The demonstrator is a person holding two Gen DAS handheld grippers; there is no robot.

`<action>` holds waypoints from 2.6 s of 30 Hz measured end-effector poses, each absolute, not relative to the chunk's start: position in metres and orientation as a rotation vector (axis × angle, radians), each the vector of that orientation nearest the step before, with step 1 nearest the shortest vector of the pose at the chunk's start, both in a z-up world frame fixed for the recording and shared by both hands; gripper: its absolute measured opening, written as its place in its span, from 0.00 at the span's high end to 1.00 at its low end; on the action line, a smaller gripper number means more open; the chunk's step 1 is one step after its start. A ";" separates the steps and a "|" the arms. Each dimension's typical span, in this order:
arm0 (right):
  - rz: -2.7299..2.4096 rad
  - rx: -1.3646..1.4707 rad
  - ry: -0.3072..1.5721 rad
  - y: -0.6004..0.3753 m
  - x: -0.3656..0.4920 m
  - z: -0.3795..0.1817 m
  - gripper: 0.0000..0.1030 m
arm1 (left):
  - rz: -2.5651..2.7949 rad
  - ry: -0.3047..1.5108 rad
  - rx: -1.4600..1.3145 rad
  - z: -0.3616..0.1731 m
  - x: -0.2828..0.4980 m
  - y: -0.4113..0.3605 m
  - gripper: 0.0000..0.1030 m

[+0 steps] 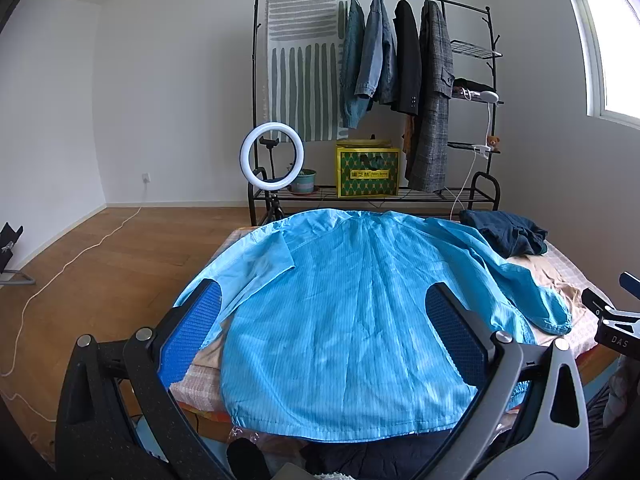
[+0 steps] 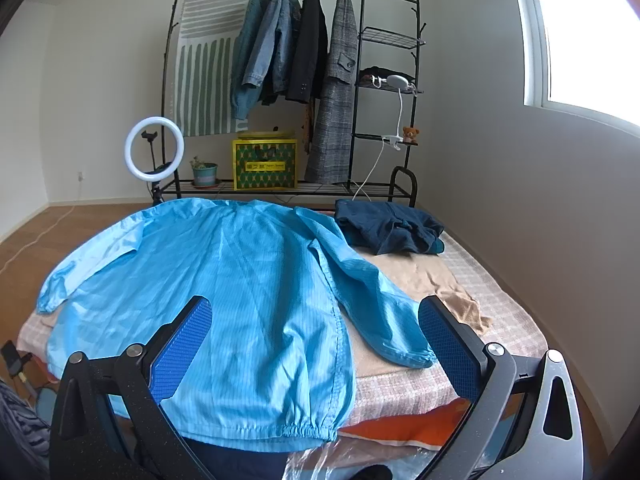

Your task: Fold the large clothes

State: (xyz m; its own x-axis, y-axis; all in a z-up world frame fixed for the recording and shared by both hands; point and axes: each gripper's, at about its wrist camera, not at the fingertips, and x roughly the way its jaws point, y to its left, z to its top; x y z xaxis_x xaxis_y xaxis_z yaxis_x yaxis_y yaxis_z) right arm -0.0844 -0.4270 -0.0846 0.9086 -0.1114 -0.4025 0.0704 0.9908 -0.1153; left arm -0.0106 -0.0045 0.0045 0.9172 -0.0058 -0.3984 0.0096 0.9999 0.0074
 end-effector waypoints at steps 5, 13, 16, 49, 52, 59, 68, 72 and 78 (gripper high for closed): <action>-0.094 -0.099 0.420 -0.428 -0.085 -0.085 0.00 | -0.007 0.407 0.010 0.014 -0.012 -0.009 0.00; -0.094 -0.101 0.420 -0.428 -0.085 -0.086 0.00 | -0.007 0.406 0.007 0.014 -0.011 -0.007 0.00; -0.093 -0.100 0.420 -0.428 -0.085 -0.086 0.00 | -0.008 0.407 0.008 0.016 -0.009 -0.006 0.00; -0.090 -0.100 0.429 -0.424 -0.085 -0.091 0.00 | -0.007 0.402 0.005 0.014 -0.010 -0.006 0.00; -0.088 -0.099 0.430 -0.424 -0.084 -0.091 0.00 | -0.008 0.401 0.006 0.014 -0.010 -0.006 0.00; -0.081 -0.102 0.432 -0.417 -0.082 -0.091 0.00 | -0.007 0.402 0.006 0.017 -0.010 -0.006 0.00; -0.056 -0.104 0.439 -0.412 -0.076 -0.091 0.00 | 0.004 0.411 -0.001 0.019 -0.005 -0.001 0.00; -0.039 -0.110 0.441 -0.405 -0.066 -0.091 0.00 | 0.035 0.435 0.021 0.012 0.013 0.014 0.00; 0.020 -0.134 0.432 -0.385 -0.042 -0.086 0.00 | 0.107 0.469 0.026 -0.010 0.051 0.057 0.00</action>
State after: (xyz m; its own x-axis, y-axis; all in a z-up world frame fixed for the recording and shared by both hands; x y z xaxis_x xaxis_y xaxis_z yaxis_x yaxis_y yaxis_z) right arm -0.0415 -0.3853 -0.0857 0.9081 -0.0089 -0.4186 -0.0479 0.9910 -0.1248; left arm 0.0511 0.0566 -0.0097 0.8864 0.1093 -0.4499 -0.0973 0.9940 0.0499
